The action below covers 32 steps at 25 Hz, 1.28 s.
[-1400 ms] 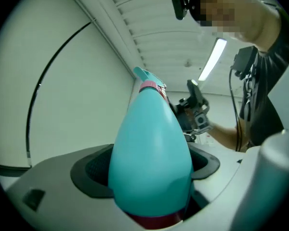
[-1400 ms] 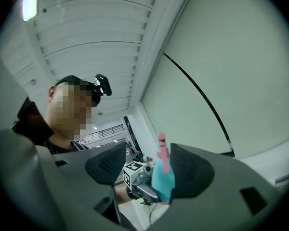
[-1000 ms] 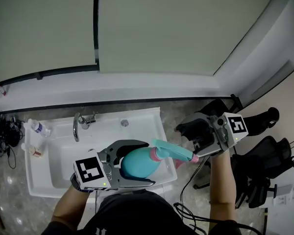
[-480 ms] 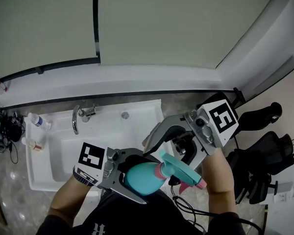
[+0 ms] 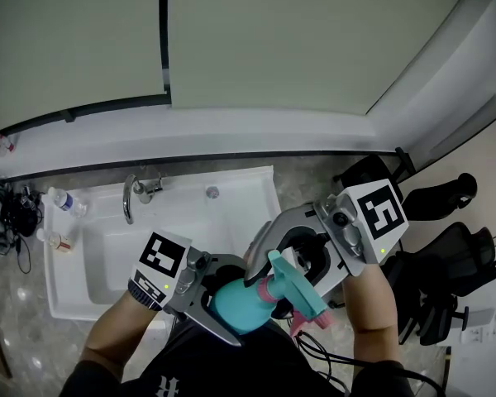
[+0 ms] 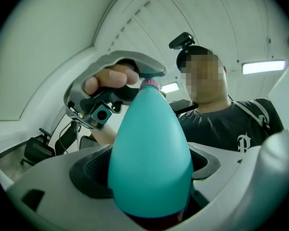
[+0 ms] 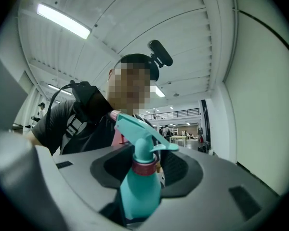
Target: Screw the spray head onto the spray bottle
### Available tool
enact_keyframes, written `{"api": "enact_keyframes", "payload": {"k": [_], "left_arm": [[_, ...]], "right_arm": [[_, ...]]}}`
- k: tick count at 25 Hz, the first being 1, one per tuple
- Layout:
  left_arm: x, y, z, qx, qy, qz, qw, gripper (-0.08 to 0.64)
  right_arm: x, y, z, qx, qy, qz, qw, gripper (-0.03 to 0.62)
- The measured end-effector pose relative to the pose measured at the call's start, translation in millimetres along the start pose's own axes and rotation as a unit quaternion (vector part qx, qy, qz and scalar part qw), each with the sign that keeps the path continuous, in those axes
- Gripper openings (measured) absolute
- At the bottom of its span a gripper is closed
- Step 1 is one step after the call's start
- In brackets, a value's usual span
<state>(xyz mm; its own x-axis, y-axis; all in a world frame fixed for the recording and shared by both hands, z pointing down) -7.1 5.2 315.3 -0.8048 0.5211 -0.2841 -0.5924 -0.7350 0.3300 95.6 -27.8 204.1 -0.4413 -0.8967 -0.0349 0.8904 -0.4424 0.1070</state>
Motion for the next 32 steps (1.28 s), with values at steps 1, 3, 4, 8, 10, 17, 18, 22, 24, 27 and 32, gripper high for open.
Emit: {"api": "enact_keyframes", "payload": {"k": [1,3,4,8,10,17,18,22,24,27,32], "left_arm": [[0,4,0,0.002,-0.001,-0.009,1.0000,0.431],[0,10,0,-0.003,-0.006,-0.031,0.9995,0.431],[0,12,1,-0.006,-0.008,-0.041,0.9991,0.431],[-1,19,1,-0.009,-0.019,-0.070,0.9973,0.431],[0,24,1,-0.010,-0.026,-0.091,0.9955,0.431],[0,44,0,-0.065,-0.067,-0.238,0.9667,0.431],[0,46,0,-0.078,-0.076,-0.270,0.9568,0.431],[-3,51,-2,-0.137,-0.102,-0.399,0.9011,0.431],[-7,55,-1,-0.163,-0.107,-0.457,0.8682,0.431],[-12,60,3,-0.197,-0.112,-0.526,0.8197,0.431],[-23,62,16,-0.239,-0.111,-0.595,0.7591,0.431]], "right_arm": [[1,1,1,-0.001,-0.003,0.015,1.000,0.156],[1,4,4,-0.008,-0.005,0.045,0.999,0.152],[1,5,5,-0.011,-0.006,0.058,0.998,0.152],[1,7,8,-0.015,-0.010,0.112,0.994,0.152],[2,7,10,-0.016,-0.015,0.148,0.989,0.152],[8,12,21,-0.041,-0.028,0.289,0.956,0.150],[8,14,23,-0.045,-0.032,0.308,0.950,0.150],[10,28,37,-0.051,-0.074,0.396,0.914,0.150],[15,33,45,-0.047,-0.101,0.440,0.891,0.150],[20,37,56,-0.041,-0.138,0.500,0.854,0.150],[23,39,70,-0.045,-0.175,0.553,0.813,0.150]]}}
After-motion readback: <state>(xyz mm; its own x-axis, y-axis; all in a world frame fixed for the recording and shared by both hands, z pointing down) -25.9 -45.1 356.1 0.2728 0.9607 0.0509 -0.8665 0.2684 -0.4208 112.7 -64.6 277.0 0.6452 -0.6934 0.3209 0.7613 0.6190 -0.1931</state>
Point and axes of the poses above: the fingertips, and each gripper's own axes: y backward along the fingers, x to its right, z out of its underside, the point moved 9 cm from there along y, backward along the fingers, and after that the axes turned 13 degrees about z, right-handed, at the moved point
